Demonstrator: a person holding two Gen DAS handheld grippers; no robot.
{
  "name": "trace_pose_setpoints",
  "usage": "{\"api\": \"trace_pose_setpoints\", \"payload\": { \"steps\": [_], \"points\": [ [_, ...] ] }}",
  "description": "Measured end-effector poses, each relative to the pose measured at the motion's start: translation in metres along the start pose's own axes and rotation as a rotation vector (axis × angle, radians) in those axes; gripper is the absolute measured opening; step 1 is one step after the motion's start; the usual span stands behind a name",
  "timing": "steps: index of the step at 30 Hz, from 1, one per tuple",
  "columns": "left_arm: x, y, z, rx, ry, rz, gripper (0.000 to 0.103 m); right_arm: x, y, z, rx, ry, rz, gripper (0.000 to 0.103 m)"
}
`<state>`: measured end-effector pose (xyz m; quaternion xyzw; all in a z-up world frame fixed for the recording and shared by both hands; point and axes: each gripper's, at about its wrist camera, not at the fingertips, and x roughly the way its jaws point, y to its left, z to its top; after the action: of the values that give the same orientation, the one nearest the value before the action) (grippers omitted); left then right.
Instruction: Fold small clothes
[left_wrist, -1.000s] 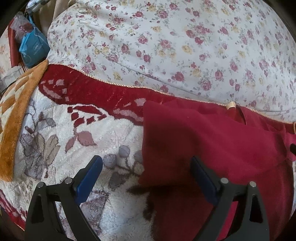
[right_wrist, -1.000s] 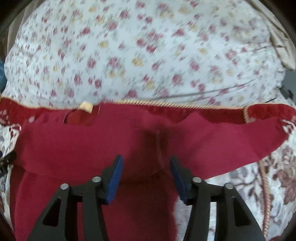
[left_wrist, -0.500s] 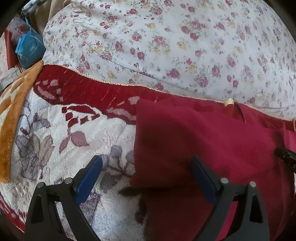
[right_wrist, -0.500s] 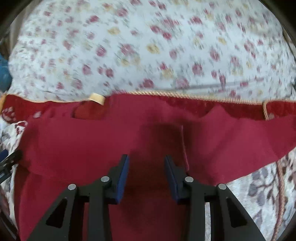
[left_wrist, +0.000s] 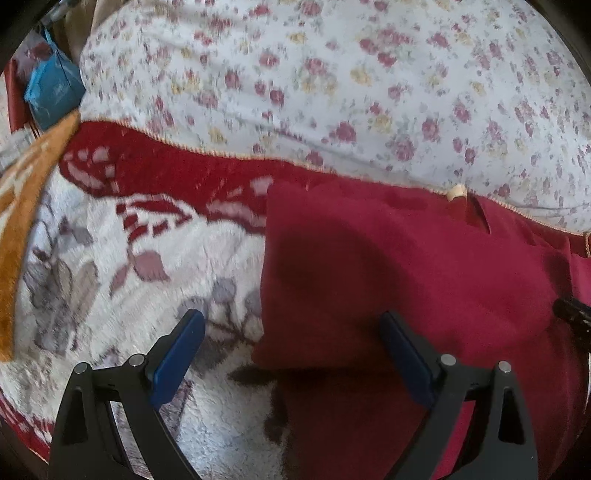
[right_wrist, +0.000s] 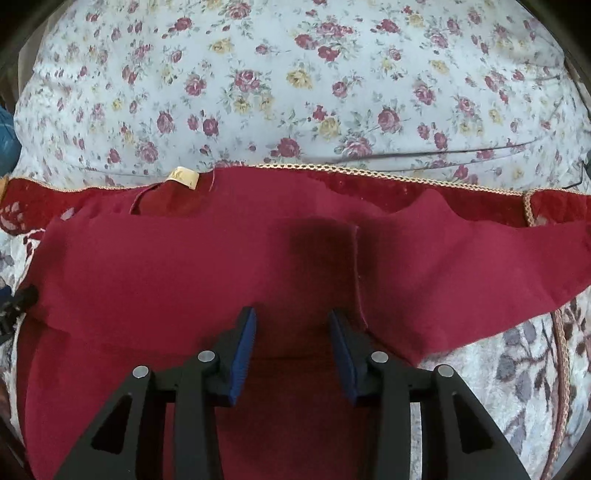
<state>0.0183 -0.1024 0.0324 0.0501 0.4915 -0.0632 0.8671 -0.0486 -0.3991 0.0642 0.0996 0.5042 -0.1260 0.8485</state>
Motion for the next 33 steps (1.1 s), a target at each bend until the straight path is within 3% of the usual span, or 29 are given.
{"api": "trace_pose_setpoints", "payload": {
  "steps": [2, 5, 11, 15, 26, 30, 33],
  "points": [
    [0.008, 0.002, -0.003, -0.012, 0.041, -0.018, 0.095, -0.009, -0.003, -0.002, 0.007, -0.012, 0.012, 0.049],
    [0.005, 0.005, -0.005, -0.046, 0.039, -0.029, 0.095, -0.026, -0.01, -0.008, 0.005, -0.041, 0.006, 0.056],
    [-0.03, 0.005, -0.001, -0.053, -0.07, -0.049, 0.095, -0.04, -0.046, -0.025, 0.065, -0.048, 0.005, 0.062],
    [-0.031, 0.002, -0.002, -0.059, -0.075, -0.057, 0.095, -0.041, -0.061, -0.029, 0.126, -0.045, 0.022, 0.062],
    [-0.02, -0.004, -0.003, -0.032, -0.064, -0.037, 0.095, -0.021, -0.013, 0.004, 0.035, -0.079, 0.055, 0.062],
    [-0.02, -0.005, -0.003, -0.022, -0.068, -0.024, 0.095, 0.012, -0.013, 0.008, 0.041, -0.025, -0.028, 0.062],
    [-0.022, -0.006, -0.002, -0.023, -0.073, -0.03, 0.095, 0.01, -0.018, 0.007, 0.061, -0.03, -0.019, 0.061]
  ]
}}
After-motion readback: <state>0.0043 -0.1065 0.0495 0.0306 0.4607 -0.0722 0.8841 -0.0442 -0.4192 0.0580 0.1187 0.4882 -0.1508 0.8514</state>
